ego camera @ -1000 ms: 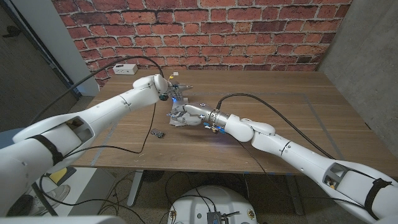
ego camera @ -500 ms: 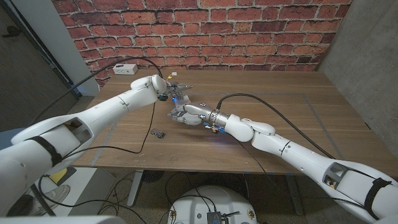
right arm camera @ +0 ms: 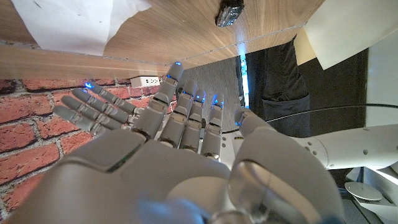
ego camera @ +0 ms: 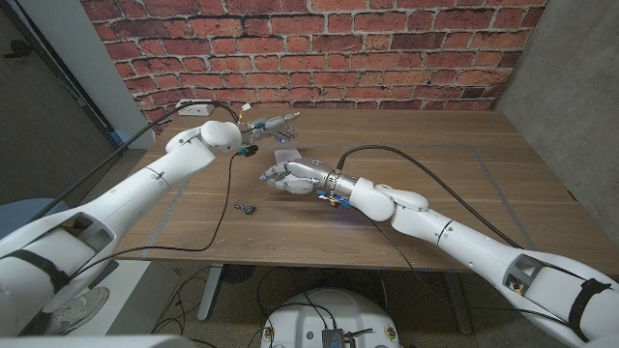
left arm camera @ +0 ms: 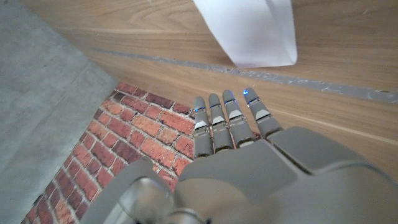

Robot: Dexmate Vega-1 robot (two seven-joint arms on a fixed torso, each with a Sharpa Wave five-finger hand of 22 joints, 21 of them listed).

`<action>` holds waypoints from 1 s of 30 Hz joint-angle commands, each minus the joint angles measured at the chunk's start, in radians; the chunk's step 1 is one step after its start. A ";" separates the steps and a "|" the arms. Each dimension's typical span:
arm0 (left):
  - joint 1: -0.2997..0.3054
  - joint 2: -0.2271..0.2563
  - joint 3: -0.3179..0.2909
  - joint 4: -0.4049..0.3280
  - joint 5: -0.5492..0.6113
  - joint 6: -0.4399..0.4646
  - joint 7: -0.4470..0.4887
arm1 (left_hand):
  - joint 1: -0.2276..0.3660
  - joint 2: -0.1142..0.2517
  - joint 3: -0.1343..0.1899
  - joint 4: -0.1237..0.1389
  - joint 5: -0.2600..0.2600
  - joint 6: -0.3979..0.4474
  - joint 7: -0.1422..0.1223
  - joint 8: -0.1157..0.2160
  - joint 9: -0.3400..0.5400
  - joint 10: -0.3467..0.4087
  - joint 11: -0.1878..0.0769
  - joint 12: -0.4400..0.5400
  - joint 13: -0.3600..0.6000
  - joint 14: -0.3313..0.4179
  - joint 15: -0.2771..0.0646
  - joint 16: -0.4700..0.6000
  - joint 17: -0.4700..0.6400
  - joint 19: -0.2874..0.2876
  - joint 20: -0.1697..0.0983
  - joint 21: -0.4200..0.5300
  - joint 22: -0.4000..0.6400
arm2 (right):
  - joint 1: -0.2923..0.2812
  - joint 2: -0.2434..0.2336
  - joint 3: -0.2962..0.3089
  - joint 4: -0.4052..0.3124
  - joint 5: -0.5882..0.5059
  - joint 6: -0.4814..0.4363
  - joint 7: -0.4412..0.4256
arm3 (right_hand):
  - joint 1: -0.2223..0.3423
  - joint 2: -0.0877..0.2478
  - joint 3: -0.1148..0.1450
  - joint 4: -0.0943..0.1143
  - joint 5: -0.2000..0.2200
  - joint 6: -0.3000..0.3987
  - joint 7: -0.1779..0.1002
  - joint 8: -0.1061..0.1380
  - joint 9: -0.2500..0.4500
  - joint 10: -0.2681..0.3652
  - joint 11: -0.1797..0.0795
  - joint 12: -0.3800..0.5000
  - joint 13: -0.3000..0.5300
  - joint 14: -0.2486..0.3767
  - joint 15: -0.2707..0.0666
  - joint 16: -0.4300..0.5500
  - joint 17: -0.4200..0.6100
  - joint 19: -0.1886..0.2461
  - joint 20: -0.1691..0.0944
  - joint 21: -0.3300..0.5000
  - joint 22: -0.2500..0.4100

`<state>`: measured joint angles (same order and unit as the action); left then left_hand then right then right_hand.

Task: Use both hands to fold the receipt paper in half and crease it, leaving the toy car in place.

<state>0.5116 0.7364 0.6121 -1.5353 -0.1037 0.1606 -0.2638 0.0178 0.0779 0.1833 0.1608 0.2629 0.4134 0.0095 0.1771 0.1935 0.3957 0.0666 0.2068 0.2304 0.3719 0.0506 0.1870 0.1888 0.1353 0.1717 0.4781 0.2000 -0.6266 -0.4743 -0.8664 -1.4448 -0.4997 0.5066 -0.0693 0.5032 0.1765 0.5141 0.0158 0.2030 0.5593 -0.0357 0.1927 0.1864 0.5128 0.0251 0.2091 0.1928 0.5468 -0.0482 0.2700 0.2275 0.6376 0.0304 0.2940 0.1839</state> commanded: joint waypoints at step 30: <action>0.415 -0.009 -0.295 0.062 -0.324 -0.581 0.251 | 0.129 0.099 0.109 -0.054 -0.016 -0.303 -0.059 0.000 -0.017 -0.276 -0.082 -0.020 -0.034 -0.269 -0.060 -0.014 -0.014 -0.064 -0.082 -0.060 -0.003 | -0.010 0.118 0.284 0.228 0.855 0.003 0.178 | -0.022 -0.088 -0.037 -0.053 -0.006 -0.075 0.034 -0.011 0.003 -0.087 0.041 -0.024 0.006 -0.140 0.042 -0.066 -0.014 -0.109 0.035 -0.065 -0.005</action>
<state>0.8833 0.7506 0.3489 -1.5348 -0.3518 -0.3179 0.0131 0.1341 0.1201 0.2674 0.1005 0.2435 0.1168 -0.0618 0.1732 0.1765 0.1296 -0.0130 0.1846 0.2000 0.1179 -0.0036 0.1736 0.1720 0.0767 0.1071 0.4216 0.1951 -0.6664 -0.4048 -0.6578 -1.3283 0.1032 0.5321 0.0191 0.4857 0.1039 0.4805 -0.0345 0.1981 0.4925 -0.0091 0.1882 0.1864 0.4262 0.0574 0.1842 0.1952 0.4086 -0.0147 0.2058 0.2133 0.5267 0.0661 0.2322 0.1765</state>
